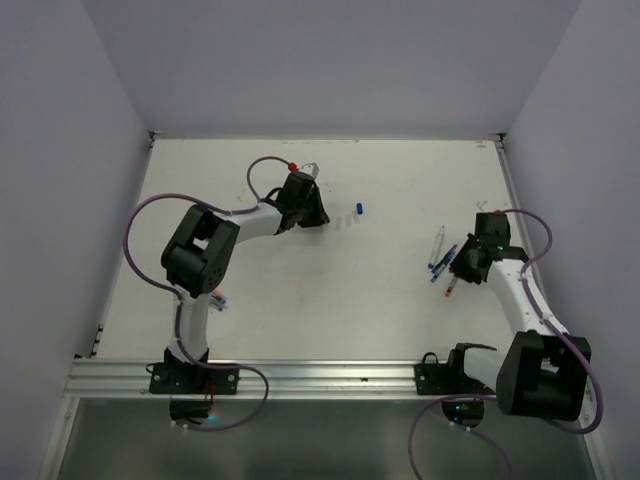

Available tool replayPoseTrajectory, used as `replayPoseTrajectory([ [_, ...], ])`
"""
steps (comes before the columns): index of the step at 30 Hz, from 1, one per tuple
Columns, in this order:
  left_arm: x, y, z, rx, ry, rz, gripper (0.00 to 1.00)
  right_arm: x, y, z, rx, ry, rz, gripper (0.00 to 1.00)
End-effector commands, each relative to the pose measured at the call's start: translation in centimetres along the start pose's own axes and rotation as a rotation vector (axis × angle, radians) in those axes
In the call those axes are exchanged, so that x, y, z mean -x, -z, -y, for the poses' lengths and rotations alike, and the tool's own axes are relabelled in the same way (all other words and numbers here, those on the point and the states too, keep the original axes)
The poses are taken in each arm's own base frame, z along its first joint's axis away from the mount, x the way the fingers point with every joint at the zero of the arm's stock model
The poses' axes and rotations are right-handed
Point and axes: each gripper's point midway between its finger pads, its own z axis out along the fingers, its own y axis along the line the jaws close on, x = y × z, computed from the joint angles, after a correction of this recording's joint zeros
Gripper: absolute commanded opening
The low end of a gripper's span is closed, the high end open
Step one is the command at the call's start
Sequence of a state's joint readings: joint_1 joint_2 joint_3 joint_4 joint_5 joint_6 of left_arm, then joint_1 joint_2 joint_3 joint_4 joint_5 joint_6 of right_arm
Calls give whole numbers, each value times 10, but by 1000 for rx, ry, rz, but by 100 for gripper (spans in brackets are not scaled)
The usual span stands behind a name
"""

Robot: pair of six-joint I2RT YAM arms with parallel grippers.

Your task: Open the pen caps

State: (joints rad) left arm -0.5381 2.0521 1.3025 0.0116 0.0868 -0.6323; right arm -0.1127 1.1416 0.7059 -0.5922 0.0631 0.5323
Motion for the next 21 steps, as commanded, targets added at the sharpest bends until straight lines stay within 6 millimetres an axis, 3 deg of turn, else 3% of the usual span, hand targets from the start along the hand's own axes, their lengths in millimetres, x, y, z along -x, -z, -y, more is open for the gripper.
replayPoseTrajectory([
  [1,19,-4,17,-57,-43,34,0,1,-12,-4,11,-21,-10,0],
  [15,7,-19,13,-62,-28,-7,11,-21,-44,3,-9,-35,-75,1],
  [21,7,-25,15,-69,-27,-14,25,-24,-50,-1,9,-27,-95,16],
])
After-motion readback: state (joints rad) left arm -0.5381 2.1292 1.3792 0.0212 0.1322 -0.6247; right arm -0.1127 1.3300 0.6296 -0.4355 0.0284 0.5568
